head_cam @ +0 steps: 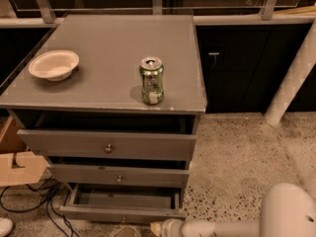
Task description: Close bottom drawer
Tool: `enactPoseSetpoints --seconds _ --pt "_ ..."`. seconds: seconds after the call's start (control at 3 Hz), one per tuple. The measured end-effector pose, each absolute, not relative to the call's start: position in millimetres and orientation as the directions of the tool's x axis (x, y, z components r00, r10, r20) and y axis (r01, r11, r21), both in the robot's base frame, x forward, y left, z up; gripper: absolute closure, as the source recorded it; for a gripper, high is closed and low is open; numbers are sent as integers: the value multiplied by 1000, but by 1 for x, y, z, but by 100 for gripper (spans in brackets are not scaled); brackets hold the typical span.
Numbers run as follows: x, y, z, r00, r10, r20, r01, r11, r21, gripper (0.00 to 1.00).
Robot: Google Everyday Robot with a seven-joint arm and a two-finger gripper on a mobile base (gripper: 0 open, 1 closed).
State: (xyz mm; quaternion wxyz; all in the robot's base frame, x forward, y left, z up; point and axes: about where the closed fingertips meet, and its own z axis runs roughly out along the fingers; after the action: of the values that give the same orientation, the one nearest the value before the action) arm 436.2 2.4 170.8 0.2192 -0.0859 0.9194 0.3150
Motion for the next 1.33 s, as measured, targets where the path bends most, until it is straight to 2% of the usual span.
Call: enactPoseSetpoints --seconds 0.33,0.67,1.33 --pt "422 -26 160 -908 13 -419 -233 815 530 100" --pt "426 -14 158 -908 7 -419 -244 804 543 100" --pt "471 29 168 -879 35 -476 -278 774 569 100"
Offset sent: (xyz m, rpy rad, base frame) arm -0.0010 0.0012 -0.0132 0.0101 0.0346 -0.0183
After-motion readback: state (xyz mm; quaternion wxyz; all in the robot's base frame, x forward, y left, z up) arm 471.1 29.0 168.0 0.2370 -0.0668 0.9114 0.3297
